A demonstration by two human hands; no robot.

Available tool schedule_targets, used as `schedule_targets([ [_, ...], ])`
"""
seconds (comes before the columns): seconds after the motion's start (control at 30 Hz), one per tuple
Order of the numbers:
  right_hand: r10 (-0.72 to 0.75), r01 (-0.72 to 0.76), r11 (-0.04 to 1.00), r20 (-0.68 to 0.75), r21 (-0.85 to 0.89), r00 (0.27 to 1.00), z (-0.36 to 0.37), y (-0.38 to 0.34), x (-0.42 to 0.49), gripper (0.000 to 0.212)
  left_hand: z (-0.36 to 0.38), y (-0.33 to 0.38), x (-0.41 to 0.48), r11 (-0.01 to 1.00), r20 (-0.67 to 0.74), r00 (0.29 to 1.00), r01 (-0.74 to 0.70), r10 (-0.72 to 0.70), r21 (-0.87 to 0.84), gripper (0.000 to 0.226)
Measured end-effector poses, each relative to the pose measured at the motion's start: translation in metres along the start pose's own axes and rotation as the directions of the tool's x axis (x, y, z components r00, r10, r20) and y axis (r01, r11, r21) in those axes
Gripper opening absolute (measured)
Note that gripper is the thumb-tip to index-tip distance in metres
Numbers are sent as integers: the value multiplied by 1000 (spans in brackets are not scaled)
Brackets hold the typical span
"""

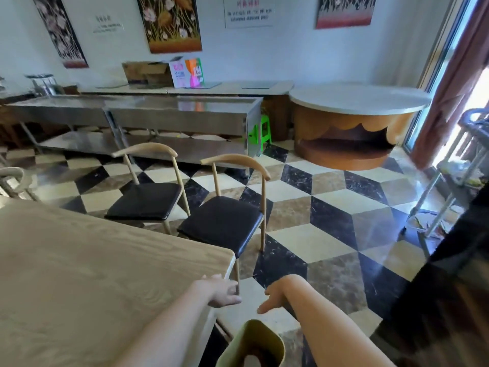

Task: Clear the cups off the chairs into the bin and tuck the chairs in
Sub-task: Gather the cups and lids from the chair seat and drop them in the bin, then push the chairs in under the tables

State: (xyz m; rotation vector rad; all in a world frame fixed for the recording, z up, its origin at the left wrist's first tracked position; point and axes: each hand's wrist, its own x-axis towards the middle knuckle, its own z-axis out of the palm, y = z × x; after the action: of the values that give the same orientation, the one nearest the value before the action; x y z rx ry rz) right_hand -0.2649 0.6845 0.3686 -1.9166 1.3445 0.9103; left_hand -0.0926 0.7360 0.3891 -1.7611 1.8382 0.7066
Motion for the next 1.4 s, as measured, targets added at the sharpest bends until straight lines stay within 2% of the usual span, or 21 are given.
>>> schedule_targets([
  [0.13,2,1,999,-49,53,999,-22,0,-2,96,-22,3,-24,997,-37,999,7,-10,-71,66],
  [0.27,-35,49,993,-127,107,991,-22,-19,-36,65,-15,0,-39,990,-59,998,2,-10,-140,67],
  [0.33,-48,68,991,-168,116,985,-15,-25,-40,66,-3,-2,-47,979,-62,998,1,-13,-202,67],
  [0.4,-50,60,997,-173,53,984,-5,-33,-42,80,12,-5,-54,970,-52,999,1,-14,-243,67],
  [0.57,-140,115,976,-131,-185,981,38,-64,-29,90,70,-20,-67,934,-28,998,41,-54,-355,69],
  [0.63,-196,160,940,-93,-303,976,57,-77,-21,95,95,-24,-75,916,-10,996,82,-94,-392,65],
  [0.73,-299,273,867,2,-416,954,93,-94,-9,89,137,-26,-93,865,24,981,182,-194,-467,65],
  [0.87,-344,360,781,129,-510,930,150,-115,2,94,218,-29,-128,695,97,936,318,-338,-645,68],
  [0.97,-372,399,760,160,-513,914,196,-125,-2,96,285,-16,-166,638,77,888,384,-454,-668,67],
  [1.07,-422,451,757,173,-473,890,246,-133,-24,94,353,11,-207,574,62,792,492,-607,-655,66],
  [1.13,-417,478,705,239,-524,877,282,-140,-35,92,396,33,-235,466,132,725,559,-676,-686,65],
  [1.23,-431,569,578,373,-586,822,327,-153,-44,89,449,69,-267,286,286,656,623,-699,-728,64],
  [1.3,-447,628,448,448,-637,774,352,-164,-54,88,476,94,-288,150,376,610,637,-698,-756,64],
  [1.4,-410,661,357,524,-660,746,390,-181,-68,88,503,129,-310,-21,450,550,617,-704,-787,62],
])
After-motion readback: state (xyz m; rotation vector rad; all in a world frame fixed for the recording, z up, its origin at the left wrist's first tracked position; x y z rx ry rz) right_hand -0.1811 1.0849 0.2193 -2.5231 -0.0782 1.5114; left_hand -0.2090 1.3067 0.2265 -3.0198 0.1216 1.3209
